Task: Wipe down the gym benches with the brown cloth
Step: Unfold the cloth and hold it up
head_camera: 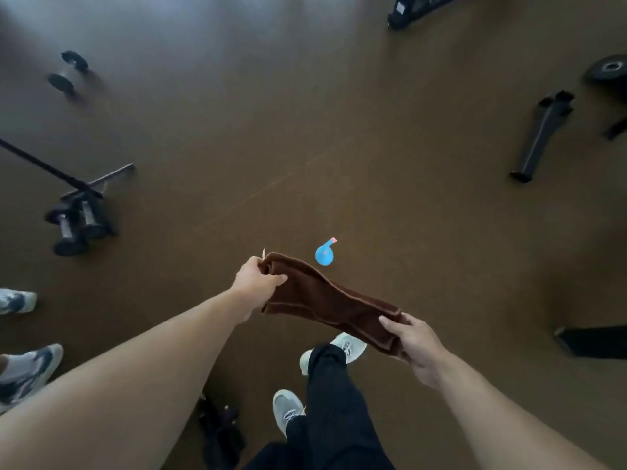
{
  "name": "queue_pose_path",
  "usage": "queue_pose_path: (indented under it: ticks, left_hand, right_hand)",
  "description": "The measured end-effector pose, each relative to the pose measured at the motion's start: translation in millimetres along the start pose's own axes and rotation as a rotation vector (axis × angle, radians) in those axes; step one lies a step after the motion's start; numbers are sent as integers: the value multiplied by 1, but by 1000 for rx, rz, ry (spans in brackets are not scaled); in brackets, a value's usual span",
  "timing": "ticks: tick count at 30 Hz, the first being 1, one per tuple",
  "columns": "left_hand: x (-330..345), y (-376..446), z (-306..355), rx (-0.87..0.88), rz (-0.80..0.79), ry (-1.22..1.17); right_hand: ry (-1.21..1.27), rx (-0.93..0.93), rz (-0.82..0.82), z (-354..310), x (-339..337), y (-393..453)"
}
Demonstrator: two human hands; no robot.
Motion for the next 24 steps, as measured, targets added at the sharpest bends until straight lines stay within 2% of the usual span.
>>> queue_pose_path:
  ticks: [2, 10, 15, 24]
  left_hand:
    - [4, 43, 22, 10, -42, 66]
    - [24, 221, 77, 89, 24, 287]
    - [56, 341, 76, 91, -77, 442]
    - [83, 498, 46, 108, -114, 672]
  right_hand:
    - [35, 28, 30, -3, -2, 38]
    - [194, 71, 171, -5, -2, 192]
    - [246, 108, 252, 25, -1, 297]
    - [293, 124, 385, 65, 17, 437]
Point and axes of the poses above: each hand's wrist, its own y-axis towards the middle knuckle, its own x-axis out of the palm, z = x × y, the point moved 8 cm from there along y, towards the middle knuckle, and after that the axes turned 10 degrees about -z, right-handed, at the moved point
